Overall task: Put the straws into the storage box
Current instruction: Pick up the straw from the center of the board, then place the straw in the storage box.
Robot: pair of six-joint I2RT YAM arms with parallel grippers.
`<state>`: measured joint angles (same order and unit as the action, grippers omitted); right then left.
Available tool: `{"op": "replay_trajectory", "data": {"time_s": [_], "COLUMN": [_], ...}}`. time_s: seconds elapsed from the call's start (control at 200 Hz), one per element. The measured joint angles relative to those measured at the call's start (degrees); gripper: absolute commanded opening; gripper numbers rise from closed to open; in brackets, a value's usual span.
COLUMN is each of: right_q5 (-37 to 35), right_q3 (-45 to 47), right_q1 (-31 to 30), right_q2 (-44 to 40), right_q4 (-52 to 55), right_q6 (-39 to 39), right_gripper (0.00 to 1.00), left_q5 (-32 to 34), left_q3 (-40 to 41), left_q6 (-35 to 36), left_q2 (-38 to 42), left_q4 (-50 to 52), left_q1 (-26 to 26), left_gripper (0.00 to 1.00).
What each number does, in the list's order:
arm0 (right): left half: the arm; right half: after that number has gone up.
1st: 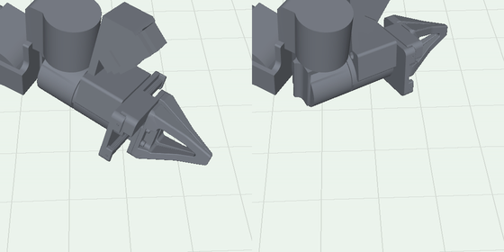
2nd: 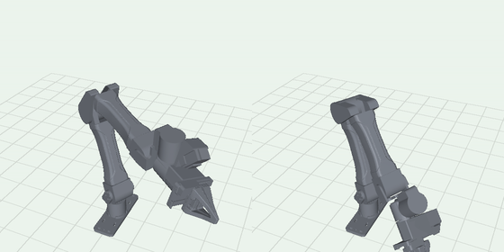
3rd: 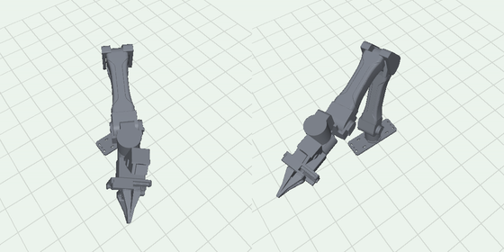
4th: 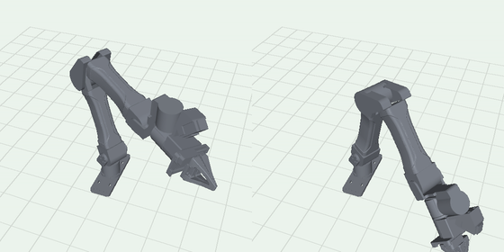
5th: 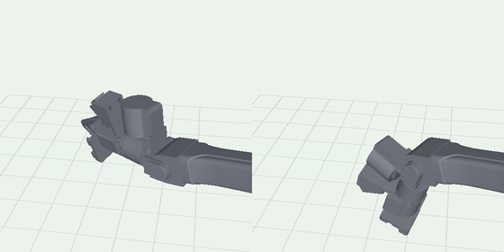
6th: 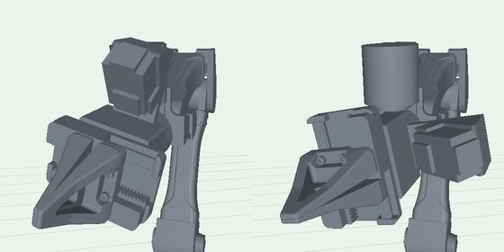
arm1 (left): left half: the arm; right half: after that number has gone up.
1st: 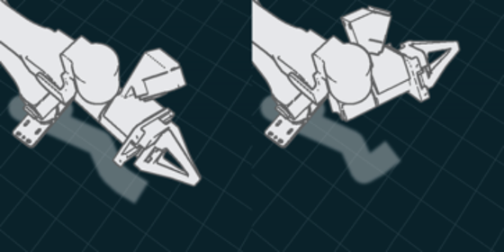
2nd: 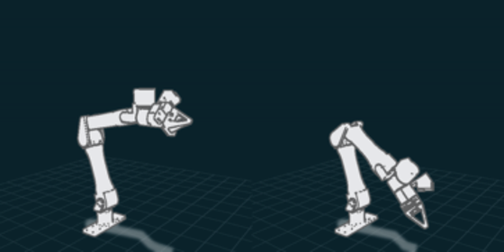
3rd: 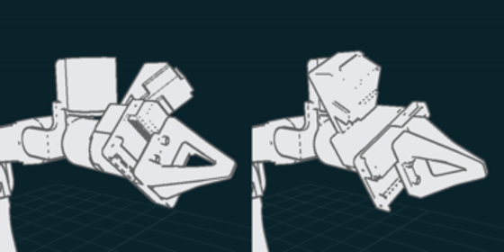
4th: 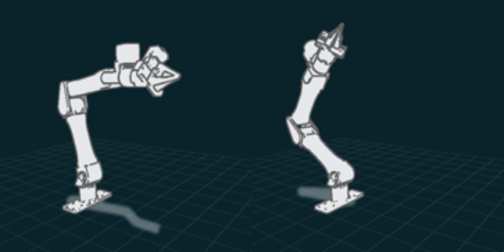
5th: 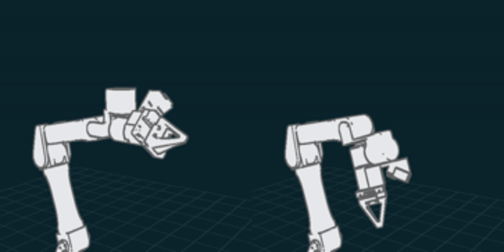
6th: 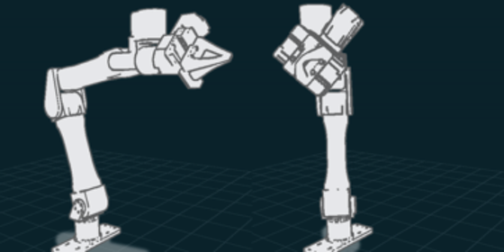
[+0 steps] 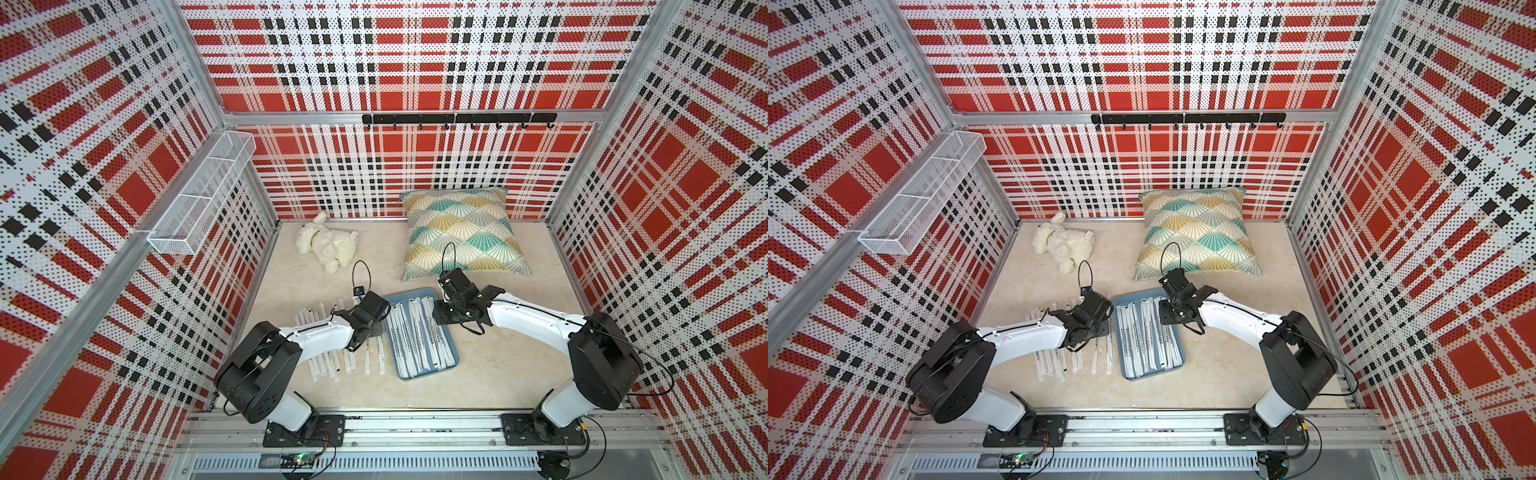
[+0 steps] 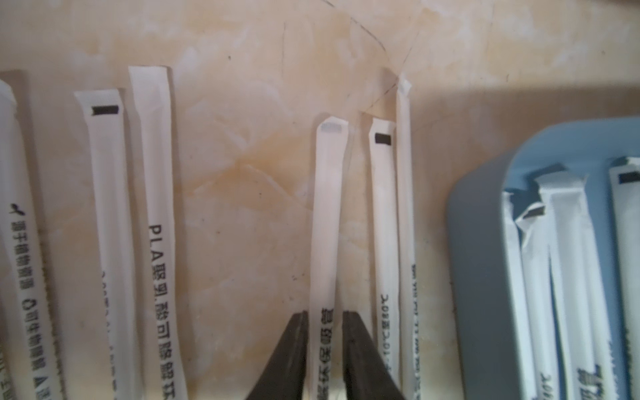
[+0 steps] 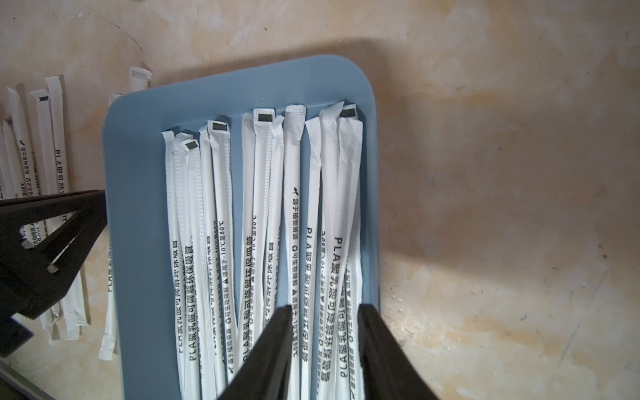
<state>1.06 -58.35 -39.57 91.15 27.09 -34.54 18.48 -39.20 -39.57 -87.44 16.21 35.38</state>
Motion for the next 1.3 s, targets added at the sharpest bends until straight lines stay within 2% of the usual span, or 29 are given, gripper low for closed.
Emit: {"op": "replay_trajectory", "data": {"time_s": [0.271,0.416,0.571,0.671,0.762,0.957,1.137,1.298], "right_q5": [0.0,-0.3,-0.5,-0.6,-0.7,-0.8,-0.7,-0.6], "right_q3": [-0.1,-0.8,-1.0,-1.0,-1.0,-0.9,-0.3,0.5], "right_q1": [0.0,0.0,0.5,1.7,2.5,3.2,3.2,3.3], "right_q2": [0.0,0.0,0.0,0.0,-0.1,-0.6,-1.0,-1.1], "right_q4": [0.0,0.1,0.2,0.3,0.3,0.1,-0.6,-0.7], "right_q6": [0.4,0.7,1.1,1.4,1.7,1.7,1.7,1.7], "right_gripper": [0.38,0.38,0.38,0.38,0.38,0.38,0.38,0.38], "left_q5": [1.4,1.5,2.6,3.3,3.1,2.9,1.3,-0.7], "left_q3": [0.4,0.4,-0.2,-2.8,-5.5,-10.5,-12.5,-13.6], "left_q6": [-0.1,-0.8,-4.2,-9.2,-13.8,-20.7,-24.5,-26.4], "left_q2": [-0.6,0.9,9.4,14.1,14.8,6.1,-4.9,-10.8], "left_q4": [-0.5,1.4,5.3,5.5,2.7,-5.6,-10.6,-13.0], "left_q1": [0.1,0.1,0.9,4.2,8.0,14.6,17.9,20.3], "left_gripper": [0.01,0.00,0.00,0.00,0.00,0.00,0.00,0.00]}}
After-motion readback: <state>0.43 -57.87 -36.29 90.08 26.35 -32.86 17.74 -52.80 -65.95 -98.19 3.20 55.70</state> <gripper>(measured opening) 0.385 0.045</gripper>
